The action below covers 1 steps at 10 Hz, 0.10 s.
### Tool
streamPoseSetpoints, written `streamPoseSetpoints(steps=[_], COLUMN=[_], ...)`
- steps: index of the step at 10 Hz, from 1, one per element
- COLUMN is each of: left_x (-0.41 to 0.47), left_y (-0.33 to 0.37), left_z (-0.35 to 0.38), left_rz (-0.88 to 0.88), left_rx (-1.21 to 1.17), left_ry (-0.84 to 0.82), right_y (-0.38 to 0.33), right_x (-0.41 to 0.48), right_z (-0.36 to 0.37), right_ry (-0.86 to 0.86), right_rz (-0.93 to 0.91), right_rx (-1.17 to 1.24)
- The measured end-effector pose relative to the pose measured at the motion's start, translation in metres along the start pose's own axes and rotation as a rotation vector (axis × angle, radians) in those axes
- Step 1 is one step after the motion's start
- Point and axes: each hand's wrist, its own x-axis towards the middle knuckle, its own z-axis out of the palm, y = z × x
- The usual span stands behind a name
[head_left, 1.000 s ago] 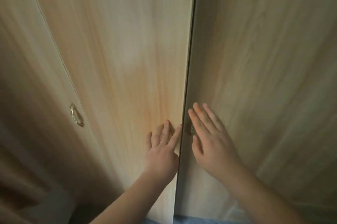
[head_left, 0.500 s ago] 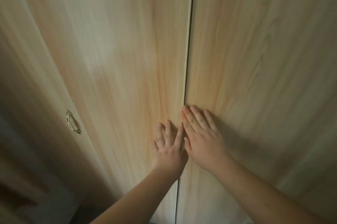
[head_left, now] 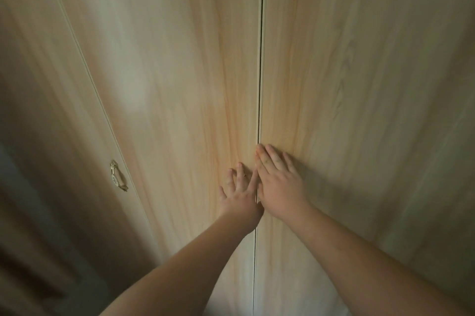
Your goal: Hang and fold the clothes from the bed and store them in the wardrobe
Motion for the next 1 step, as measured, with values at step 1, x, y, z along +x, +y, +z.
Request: streamPoseSetpoints(steps=[1], left_x=[-0.0261], left_y=[-0.0137], left_z=[-0.0263], left_rz=[0.064], left_rx=[-0.022], left_ry=[-0.028], right_y=[-0.0026], right_x=[-0.0177], right_z=[-0.0165], right_ry=[-0.067], right_rz=[0.075], right_rx=[0.082])
